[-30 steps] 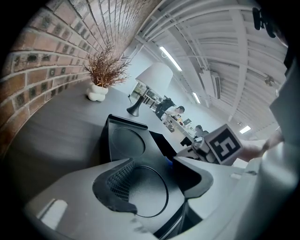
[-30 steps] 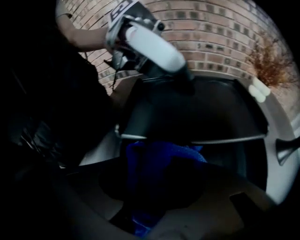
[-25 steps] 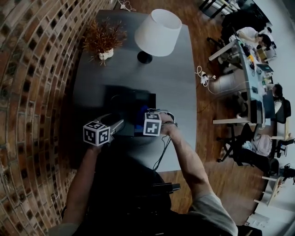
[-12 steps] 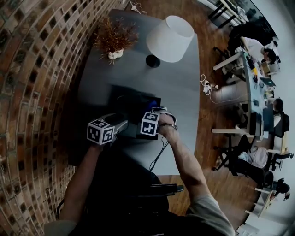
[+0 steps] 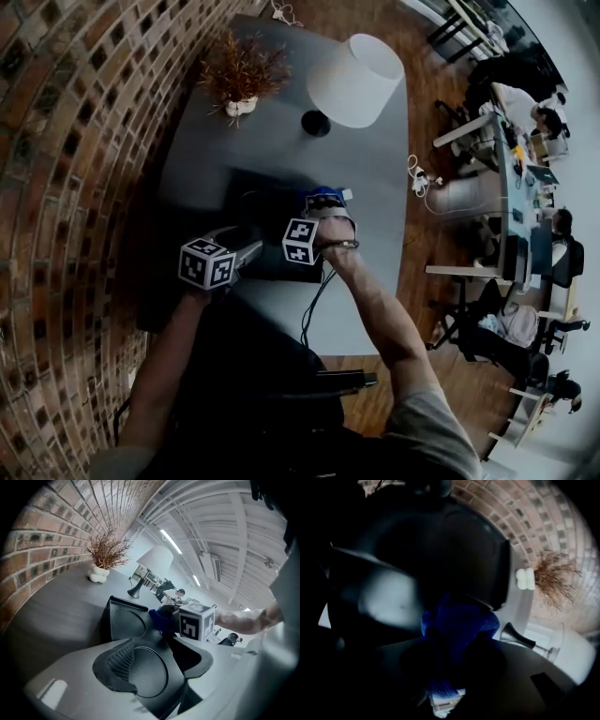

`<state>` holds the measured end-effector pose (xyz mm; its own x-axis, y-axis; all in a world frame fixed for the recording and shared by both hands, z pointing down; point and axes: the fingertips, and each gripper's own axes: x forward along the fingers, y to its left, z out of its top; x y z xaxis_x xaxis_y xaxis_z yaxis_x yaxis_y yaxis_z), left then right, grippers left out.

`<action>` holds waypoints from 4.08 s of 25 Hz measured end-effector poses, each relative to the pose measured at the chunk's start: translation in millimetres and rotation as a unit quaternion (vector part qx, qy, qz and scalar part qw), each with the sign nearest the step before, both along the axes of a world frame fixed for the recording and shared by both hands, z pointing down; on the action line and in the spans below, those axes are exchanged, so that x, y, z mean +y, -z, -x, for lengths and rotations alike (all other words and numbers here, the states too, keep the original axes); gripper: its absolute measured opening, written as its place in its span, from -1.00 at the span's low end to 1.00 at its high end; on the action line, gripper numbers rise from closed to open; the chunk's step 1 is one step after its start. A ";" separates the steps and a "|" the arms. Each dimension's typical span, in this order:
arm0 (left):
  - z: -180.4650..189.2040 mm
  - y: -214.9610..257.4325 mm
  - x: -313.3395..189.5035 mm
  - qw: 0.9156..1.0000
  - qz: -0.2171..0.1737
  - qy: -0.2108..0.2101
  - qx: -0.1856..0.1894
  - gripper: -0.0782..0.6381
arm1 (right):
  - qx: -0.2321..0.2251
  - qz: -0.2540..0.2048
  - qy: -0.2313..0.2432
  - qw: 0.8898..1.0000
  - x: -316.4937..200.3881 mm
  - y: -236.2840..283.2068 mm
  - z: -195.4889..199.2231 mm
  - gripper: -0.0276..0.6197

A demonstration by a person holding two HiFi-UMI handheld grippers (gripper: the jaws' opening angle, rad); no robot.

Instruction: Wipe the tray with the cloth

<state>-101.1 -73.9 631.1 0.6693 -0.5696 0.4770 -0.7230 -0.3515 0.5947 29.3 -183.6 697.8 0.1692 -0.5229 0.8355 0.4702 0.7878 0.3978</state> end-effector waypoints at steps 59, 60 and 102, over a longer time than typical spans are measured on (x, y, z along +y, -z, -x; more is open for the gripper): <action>2.7 -4.8 -0.8 1.000 -0.001 -0.017 -0.024 -0.09 | -0.578 0.160 -0.415 0.684 202.4 174.8 -218.0 -0.48; 3.2 -4.5 -1.2 1.000 -0.001 -0.017 -0.024 -0.09 | -0.550 0.145 -0.447 0.691 215.1 163.2 -240.3 -0.47; 38.3 -18.4 -31.5 0.997 0.019 0.051 0.053 0.08 | -0.548 0.410 -0.466 0.560 163.6 32.5 83.5 0.14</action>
